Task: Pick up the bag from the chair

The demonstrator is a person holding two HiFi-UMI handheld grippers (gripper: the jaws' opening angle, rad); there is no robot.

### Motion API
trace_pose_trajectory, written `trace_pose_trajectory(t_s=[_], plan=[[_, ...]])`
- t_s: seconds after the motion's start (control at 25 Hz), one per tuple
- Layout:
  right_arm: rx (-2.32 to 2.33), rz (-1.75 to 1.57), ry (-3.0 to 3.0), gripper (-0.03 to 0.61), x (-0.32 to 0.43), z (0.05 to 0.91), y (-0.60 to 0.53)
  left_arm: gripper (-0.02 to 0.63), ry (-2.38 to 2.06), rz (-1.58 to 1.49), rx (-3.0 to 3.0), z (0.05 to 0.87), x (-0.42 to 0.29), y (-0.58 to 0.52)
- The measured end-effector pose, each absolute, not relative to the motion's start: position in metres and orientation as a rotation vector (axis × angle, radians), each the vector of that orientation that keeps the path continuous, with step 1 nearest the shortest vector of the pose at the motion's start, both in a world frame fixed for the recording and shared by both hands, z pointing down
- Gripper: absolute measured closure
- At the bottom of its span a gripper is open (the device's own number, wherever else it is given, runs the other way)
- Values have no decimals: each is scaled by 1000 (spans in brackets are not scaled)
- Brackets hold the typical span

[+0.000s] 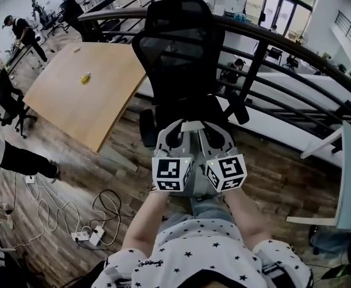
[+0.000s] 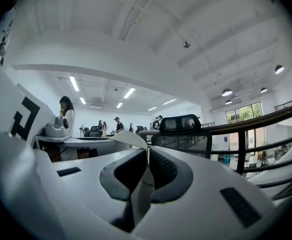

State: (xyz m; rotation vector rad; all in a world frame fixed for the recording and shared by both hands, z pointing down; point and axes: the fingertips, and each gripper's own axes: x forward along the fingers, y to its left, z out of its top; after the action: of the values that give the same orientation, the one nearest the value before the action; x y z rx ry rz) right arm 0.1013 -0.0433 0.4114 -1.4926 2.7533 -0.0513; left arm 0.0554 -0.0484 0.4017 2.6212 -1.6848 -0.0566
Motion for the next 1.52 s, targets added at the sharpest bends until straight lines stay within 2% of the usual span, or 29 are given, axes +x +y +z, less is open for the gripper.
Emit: trace_pose_trajectory(t_s=[0.2, 0.44, 0.88, 1.52], plan=[[-1484, -116, 2754, 574, 106, 399, 17, 601, -1653, -67, 2594, 390, 62, 13], [-1454, -35, 2799, 574, 108, 377, 61, 601, -1651, -108, 2573, 368, 64, 56], [-1395, 42, 2800, 574, 117, 339, 99, 601, -1646, -181, 2594, 332, 74, 93], [-1434, 14, 2759, 578, 128, 340, 121, 601, -1589, -166, 2631, 332, 87, 113]])
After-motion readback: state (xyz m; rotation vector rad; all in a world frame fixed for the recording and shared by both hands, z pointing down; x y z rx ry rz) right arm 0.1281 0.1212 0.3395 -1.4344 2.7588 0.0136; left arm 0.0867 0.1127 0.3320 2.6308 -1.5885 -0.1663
